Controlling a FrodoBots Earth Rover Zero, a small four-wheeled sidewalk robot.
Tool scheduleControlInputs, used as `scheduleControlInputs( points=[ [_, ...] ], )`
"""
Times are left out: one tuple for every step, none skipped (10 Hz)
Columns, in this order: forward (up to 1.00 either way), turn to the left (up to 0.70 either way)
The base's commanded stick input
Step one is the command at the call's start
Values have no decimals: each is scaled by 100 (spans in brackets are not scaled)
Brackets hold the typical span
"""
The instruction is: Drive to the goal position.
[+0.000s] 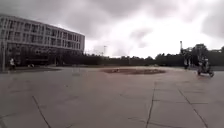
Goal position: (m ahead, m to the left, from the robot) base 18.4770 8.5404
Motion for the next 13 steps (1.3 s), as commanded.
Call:
scheduleControlInputs(
  points=[
    [85, 34],
    [85, 33],
    [85, 13],
    [85, 0],
    [85, 0],
    [85, 0],
    [85, 0],
    [85, 0],
    [85, 16],
    [85, 31],
    [85, 10],
    [85, 0],
    [85, 0]
  ],
)
